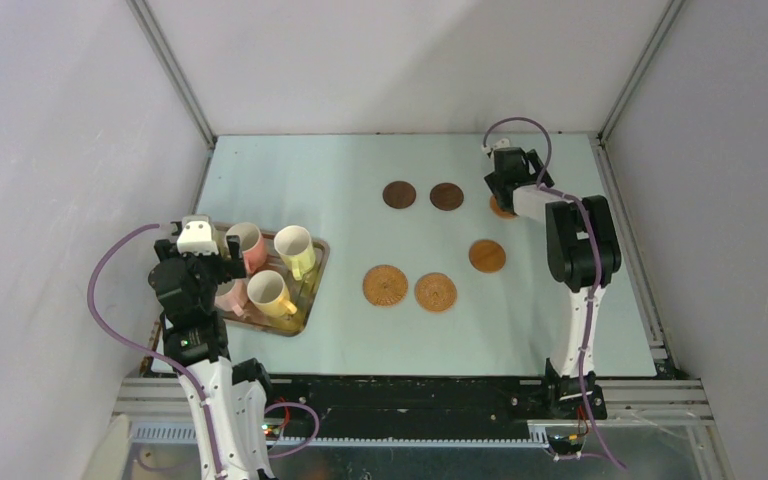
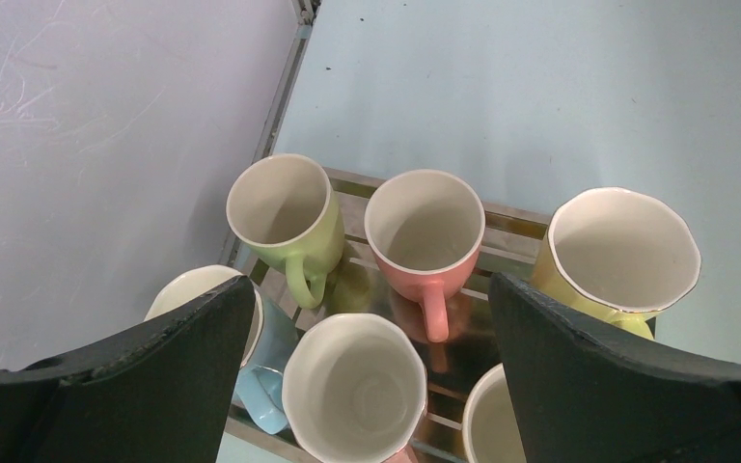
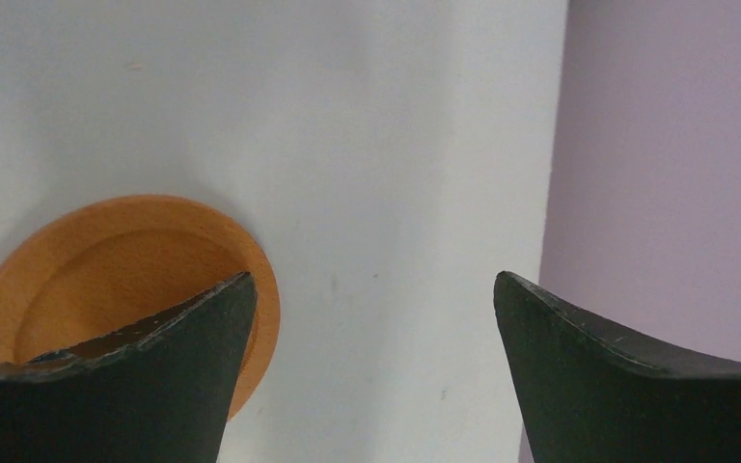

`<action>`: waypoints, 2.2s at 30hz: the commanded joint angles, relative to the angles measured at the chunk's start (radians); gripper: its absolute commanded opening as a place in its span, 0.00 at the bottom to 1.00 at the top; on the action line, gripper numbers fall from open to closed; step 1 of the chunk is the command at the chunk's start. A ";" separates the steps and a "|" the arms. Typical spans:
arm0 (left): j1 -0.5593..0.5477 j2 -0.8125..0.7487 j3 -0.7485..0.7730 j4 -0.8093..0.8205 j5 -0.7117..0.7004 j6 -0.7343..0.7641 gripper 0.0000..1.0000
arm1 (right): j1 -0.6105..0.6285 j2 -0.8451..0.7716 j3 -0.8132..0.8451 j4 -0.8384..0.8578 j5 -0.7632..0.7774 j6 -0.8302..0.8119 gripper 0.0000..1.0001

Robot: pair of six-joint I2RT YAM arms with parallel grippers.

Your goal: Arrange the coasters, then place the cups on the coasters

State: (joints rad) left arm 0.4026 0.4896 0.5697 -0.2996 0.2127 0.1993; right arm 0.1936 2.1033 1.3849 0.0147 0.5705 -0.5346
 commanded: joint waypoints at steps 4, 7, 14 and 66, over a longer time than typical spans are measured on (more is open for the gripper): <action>0.011 -0.009 -0.008 0.039 -0.006 -0.012 0.98 | 0.026 0.064 0.016 0.106 0.103 -0.018 0.99; 0.010 -0.008 -0.008 0.039 -0.008 -0.013 0.98 | 0.055 0.070 0.015 0.147 0.124 -0.030 0.99; 0.010 -0.002 -0.007 0.039 -0.010 -0.013 0.98 | 0.096 0.050 -0.010 0.235 0.137 -0.063 0.99; 0.010 -0.018 -0.009 0.040 -0.003 -0.015 0.98 | -0.222 0.102 0.338 -0.710 -0.751 0.554 0.91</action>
State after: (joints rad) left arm 0.4026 0.4767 0.5697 -0.2993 0.2115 0.1993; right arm -0.0338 2.1693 1.6802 -0.6487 -0.1349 -0.0273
